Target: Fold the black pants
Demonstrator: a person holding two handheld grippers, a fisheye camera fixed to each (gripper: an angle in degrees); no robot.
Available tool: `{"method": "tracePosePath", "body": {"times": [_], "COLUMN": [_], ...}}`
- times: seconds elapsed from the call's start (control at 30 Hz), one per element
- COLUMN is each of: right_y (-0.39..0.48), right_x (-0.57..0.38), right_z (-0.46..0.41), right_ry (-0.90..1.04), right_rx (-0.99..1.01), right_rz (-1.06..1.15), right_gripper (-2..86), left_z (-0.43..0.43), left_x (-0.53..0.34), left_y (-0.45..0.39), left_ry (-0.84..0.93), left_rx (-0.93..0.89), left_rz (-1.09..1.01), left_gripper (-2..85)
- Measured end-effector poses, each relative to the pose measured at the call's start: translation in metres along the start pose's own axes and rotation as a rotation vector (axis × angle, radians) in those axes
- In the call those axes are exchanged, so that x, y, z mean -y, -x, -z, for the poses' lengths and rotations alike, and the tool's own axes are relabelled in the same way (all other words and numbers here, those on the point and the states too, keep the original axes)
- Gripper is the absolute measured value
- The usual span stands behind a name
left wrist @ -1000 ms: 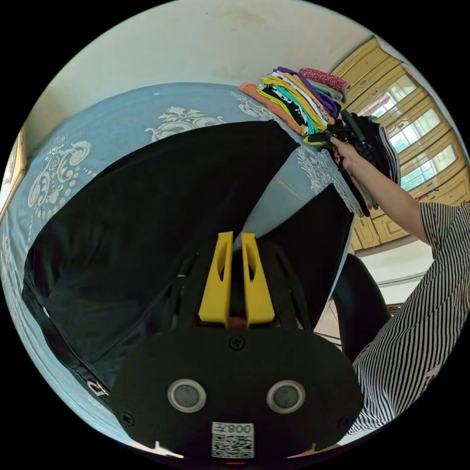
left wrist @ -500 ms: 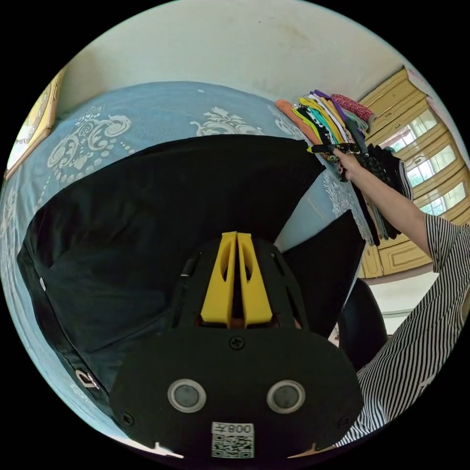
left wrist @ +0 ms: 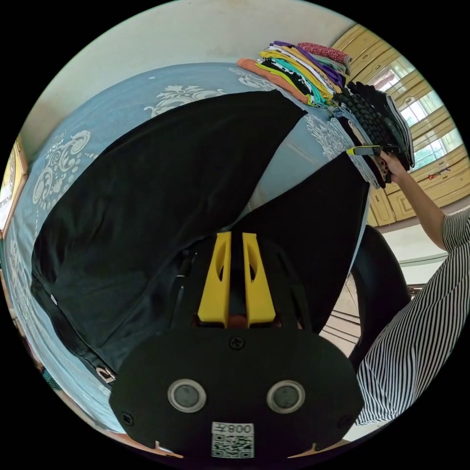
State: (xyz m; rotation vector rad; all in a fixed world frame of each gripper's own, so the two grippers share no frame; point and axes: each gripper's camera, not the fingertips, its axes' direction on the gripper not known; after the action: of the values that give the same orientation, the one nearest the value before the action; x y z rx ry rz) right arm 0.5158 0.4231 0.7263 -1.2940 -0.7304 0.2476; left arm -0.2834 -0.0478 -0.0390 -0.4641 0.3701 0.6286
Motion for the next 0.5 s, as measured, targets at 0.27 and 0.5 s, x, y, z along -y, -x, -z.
{"method": "tracePosePath", "body": {"times": [0.27,0.5], "right_y": [0.020,0.021], "right_x": [0.000,0.003], "right_z": [-0.010,-0.022], "right_ry": [0.016,0.032], "right_rx": [-0.061,0.002], "right_rz": [0.027,-0.049], "right_gripper": [1.0,0.2], "left_z": [0.023,0.023], "left_x": [-0.015,-0.043], "left_y": [0.000,0.014], "left_ry": [-0.093,-0.094], "left_rx": [0.004,0.013], "left_rz": [0.019,0.109], "left_gripper": [1.7,3.6]}}
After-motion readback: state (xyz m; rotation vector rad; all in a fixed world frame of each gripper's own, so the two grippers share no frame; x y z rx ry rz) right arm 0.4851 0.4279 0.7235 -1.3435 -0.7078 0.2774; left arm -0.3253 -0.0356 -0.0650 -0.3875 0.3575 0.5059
